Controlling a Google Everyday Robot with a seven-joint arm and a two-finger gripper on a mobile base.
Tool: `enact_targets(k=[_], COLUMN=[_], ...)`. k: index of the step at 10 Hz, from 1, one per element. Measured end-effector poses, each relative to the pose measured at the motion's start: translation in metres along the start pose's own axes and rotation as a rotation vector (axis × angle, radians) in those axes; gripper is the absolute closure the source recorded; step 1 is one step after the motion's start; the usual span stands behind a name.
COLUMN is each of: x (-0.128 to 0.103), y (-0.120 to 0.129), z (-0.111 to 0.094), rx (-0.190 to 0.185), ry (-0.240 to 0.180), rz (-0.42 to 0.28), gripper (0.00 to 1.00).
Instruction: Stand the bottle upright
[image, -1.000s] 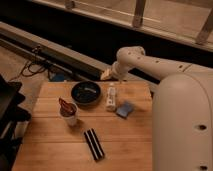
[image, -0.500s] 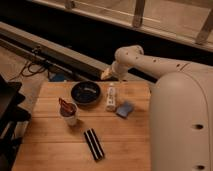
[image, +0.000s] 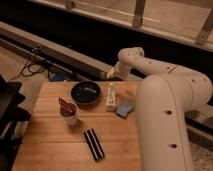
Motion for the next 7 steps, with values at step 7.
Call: enact_targets(k=[7], x=[0.018], y=[-0.01], z=[0.034], rx=[-0.069], ry=[0.068], rz=[0.076], gripper=[0.28])
